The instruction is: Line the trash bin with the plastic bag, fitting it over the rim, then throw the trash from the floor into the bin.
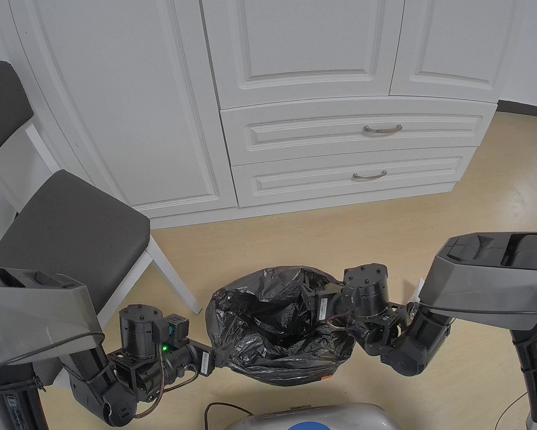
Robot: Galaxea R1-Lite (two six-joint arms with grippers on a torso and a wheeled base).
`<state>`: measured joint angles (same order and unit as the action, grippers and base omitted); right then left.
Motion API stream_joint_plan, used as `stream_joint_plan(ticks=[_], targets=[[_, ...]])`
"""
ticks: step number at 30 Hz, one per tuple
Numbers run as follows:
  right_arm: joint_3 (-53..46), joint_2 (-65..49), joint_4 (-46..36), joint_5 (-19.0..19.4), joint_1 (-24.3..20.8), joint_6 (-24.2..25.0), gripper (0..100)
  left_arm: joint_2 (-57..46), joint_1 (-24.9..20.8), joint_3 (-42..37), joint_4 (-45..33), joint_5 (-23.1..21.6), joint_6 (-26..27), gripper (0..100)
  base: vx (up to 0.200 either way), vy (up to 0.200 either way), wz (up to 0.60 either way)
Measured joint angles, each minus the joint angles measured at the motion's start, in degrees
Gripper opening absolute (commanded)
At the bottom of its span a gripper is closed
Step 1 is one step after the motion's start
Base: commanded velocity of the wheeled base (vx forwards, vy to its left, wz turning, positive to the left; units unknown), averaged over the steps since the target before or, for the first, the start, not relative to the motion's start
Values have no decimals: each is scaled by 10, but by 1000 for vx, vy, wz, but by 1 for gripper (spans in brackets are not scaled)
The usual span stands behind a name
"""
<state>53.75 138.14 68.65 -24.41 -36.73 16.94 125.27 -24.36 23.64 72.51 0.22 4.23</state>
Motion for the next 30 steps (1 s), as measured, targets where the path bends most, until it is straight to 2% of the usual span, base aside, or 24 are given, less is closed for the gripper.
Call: stream_joint_plan(ticks=[9,13,21,30], targets=[[141,82,-14,-17,22,4,100,-5,40,48,-19,8,-28,100,0,0,0],[179,103,-54,-20,42,9,100,-6,48,60,-21,9,-30,100,0,0,0],[258,130,-71,-44,72,51,100,-2,46,84,-21,27,-60,100,0,0,0],[291,150,-67,-47,76,95,100,25,21,119,-21,47,-111,100,0,0,0]])
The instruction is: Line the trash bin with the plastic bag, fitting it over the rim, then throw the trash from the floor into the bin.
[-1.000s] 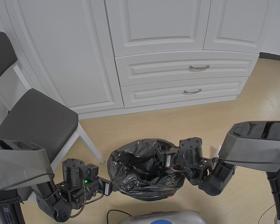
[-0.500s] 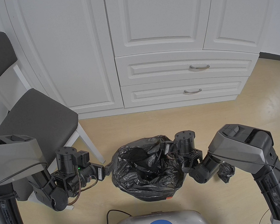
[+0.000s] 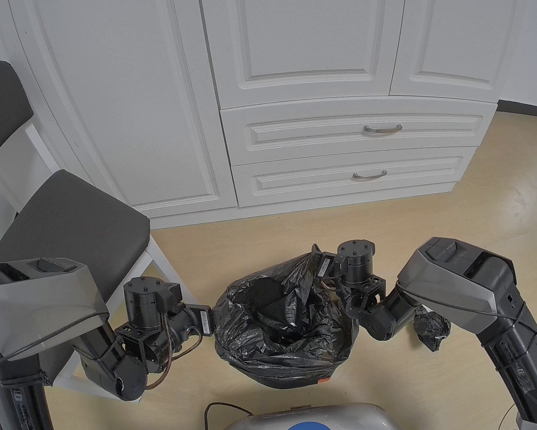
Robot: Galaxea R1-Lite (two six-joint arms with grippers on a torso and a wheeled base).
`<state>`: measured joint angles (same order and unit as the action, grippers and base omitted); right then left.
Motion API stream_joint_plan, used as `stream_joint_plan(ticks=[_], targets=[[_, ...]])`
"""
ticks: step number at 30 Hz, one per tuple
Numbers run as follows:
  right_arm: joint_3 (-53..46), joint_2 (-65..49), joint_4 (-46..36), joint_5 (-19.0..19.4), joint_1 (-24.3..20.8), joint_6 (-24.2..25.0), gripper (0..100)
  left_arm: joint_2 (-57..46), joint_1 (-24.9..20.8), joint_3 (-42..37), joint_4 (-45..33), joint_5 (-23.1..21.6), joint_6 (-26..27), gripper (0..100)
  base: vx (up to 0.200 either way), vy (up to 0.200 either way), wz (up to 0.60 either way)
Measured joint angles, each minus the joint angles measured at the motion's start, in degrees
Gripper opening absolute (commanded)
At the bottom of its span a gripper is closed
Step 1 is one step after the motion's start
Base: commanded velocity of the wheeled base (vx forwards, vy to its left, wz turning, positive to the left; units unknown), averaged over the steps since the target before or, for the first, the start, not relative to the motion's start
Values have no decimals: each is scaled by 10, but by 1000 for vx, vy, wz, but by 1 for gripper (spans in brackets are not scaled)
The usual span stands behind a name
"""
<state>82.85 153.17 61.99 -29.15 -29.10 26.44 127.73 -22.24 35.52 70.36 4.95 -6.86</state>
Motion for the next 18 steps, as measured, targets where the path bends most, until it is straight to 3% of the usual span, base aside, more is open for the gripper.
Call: stream_joint_plan(ticks=[9,14,18], targets=[[-76,-56,-4,5,-17,3,100,35,-14,18,-1,25,-4,100,0,0,0],[-144,-109,-7,13,-36,-22,100,52,-1,33,-26,31,-2,100,0,0,0],[-212,-137,-8,44,-52,-54,100,60,10,46,-49,32,-2,100,0,0,0]])
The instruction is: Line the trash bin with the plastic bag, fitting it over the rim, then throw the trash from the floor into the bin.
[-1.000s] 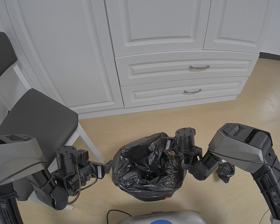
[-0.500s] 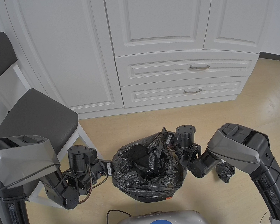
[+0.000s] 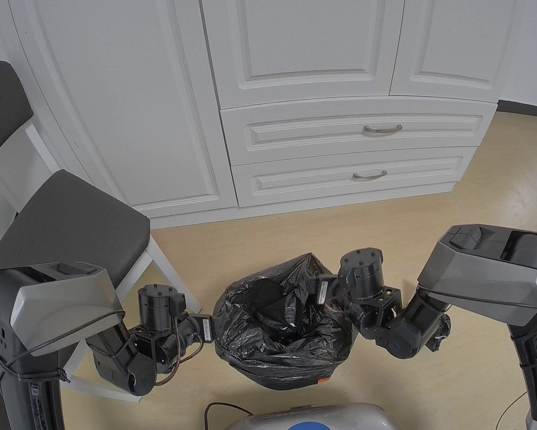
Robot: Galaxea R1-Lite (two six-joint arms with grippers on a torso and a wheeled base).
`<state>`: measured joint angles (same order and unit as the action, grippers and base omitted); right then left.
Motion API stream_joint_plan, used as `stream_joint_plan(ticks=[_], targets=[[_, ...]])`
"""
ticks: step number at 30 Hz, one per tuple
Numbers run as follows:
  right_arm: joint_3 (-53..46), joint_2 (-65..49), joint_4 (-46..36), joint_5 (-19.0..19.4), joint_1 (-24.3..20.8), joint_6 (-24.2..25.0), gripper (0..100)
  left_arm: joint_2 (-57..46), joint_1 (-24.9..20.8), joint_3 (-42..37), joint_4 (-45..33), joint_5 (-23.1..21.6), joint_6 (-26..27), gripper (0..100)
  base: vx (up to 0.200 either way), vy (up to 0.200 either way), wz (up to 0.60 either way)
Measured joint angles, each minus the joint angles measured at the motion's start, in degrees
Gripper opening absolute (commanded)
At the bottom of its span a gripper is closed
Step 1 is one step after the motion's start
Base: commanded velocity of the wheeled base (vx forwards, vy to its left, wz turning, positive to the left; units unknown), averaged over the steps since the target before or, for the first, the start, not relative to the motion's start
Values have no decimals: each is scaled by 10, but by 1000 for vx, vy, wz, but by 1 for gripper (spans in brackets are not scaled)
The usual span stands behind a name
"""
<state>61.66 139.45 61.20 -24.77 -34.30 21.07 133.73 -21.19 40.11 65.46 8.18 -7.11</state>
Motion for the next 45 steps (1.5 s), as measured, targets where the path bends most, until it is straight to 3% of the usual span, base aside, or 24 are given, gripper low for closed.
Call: stream_joint_plan(ticks=[4,11,22,35,45], targets=[[-58,-12,-6,27,-10,-41,100,8,13,15,-15,1,0,100,0,0,0],[-49,-5,-17,35,15,-44,100,19,33,34,-22,5,-1,100,0,0,0],[35,36,-16,29,47,39,100,28,41,56,-21,25,-9,100,0,0,0],[72,57,-8,32,31,76,100,27,34,51,-19,25,-15,100,0,0,0],[156,120,11,11,60,94,100,30,31,51,-18,25,-16,100,0,0,0]])
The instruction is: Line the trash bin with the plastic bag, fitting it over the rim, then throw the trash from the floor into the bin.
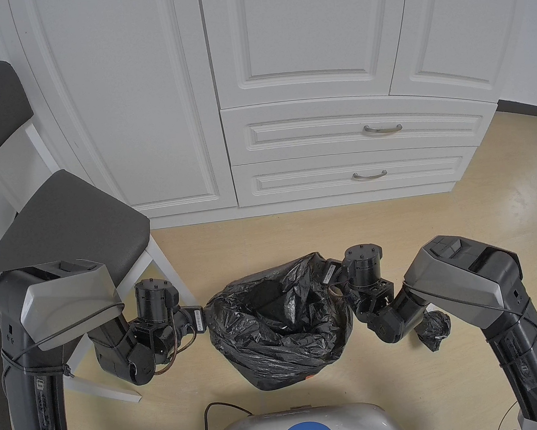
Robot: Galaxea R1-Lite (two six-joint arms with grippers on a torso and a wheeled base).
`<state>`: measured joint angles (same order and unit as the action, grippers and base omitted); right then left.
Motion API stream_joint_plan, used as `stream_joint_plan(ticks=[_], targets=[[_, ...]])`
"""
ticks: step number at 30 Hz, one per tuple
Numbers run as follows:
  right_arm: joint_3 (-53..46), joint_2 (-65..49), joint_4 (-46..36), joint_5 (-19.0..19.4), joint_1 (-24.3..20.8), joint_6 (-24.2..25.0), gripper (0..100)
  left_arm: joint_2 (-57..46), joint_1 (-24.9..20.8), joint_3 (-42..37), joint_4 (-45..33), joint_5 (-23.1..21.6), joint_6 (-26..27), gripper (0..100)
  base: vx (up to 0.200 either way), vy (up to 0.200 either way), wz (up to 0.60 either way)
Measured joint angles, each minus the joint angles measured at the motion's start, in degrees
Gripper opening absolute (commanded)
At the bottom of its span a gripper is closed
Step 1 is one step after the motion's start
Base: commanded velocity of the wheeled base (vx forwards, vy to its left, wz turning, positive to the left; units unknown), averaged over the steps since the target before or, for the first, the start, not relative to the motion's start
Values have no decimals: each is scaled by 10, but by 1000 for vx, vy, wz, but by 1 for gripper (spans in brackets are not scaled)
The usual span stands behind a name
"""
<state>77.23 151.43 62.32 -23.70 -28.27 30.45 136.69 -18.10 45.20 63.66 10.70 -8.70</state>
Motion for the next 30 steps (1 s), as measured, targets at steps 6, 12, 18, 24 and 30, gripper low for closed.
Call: stream_joint_plan(ticks=[6,12,18,24,30], targets=[[19,18,8,-6,8,5,100,2,0,3,1,0,0,100,0,0,0],[22,29,1,-7,8,3,100,6,0,7,1,2,-2,100,0,0,0],[30,40,-1,-9,8,3,100,10,0,5,-2,4,-1,100,0,0,0],[28,39,1,-10,8,3,100,3,0,-4,-1,5,1,100,0,0,0],[-12,-2,4,-10,1,2,100,-28,-3,-26,-1,1,4,100,0,0,0]])
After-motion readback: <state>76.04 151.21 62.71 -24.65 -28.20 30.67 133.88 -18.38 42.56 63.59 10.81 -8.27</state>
